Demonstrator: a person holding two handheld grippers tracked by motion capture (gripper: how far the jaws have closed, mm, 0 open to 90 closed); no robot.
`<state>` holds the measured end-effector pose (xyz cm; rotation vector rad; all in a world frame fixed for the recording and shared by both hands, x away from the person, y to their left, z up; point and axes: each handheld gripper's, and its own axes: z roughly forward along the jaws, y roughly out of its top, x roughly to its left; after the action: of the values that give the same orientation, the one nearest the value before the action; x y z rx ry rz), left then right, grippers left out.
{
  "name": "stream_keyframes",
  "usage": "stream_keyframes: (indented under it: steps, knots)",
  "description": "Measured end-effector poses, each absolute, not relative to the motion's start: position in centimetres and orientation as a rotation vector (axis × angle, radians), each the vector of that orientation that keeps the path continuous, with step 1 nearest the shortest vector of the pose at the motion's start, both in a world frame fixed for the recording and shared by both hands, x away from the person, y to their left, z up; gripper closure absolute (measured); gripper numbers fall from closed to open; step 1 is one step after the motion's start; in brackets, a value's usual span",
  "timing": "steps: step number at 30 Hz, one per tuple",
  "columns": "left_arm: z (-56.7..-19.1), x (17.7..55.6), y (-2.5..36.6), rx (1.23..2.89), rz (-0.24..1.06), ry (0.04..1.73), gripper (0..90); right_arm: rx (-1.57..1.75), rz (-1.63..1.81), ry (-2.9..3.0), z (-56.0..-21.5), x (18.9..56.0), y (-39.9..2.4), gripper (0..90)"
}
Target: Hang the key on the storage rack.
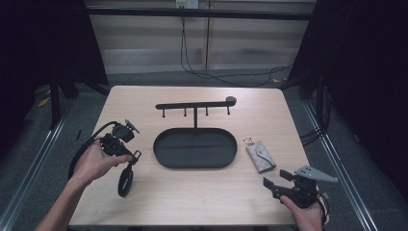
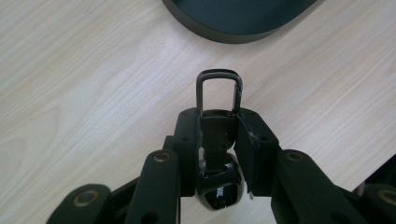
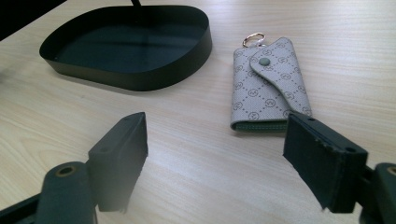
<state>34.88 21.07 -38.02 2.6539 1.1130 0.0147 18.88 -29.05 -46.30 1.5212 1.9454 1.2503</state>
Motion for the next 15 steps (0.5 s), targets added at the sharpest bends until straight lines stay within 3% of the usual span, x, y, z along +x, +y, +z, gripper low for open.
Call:
stream_keyframes:
  steps: [15]
  knots:
    - [-35.9,34.9,21.5,2.659,0.023,1.114,70.8,1.525,1.258,1.946,-46.3,18.9,-29.1,17.8]
